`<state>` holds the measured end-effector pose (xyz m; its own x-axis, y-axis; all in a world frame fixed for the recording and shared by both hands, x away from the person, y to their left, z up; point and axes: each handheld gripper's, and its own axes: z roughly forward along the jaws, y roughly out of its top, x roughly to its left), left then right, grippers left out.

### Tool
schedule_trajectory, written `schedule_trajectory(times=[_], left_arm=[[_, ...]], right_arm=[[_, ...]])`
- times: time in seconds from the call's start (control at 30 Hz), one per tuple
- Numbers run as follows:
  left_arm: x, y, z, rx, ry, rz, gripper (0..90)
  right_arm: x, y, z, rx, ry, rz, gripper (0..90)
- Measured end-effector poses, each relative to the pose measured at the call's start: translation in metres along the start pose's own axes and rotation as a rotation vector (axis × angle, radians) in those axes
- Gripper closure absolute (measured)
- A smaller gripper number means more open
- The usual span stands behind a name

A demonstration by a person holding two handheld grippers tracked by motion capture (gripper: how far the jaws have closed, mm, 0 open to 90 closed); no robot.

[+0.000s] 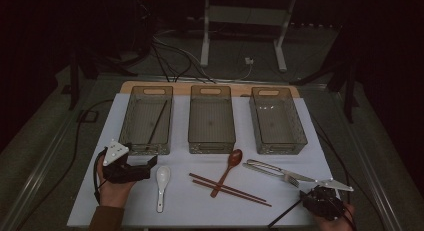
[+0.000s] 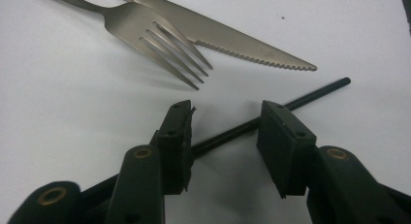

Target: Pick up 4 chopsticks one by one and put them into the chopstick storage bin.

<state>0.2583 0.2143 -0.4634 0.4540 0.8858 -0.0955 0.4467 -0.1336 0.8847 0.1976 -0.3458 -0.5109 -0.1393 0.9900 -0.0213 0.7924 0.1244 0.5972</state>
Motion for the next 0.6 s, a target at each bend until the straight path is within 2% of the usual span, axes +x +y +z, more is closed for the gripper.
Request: schedule_trajectory(times=[0.2,0.6], left_arm=[[-0.001,0.0,0.001,0.001,-0.002,0.002,0.7],[-0.002,0.001,0.0,0.0,-0.006,0.007,0.7]], right_arm=[[-0.005,0.0,-0.001,-0.002,-0.002,-0.005,65.0],[-0.016,0.002,0.002,-0.01,-0.027,0.035,73.8]])
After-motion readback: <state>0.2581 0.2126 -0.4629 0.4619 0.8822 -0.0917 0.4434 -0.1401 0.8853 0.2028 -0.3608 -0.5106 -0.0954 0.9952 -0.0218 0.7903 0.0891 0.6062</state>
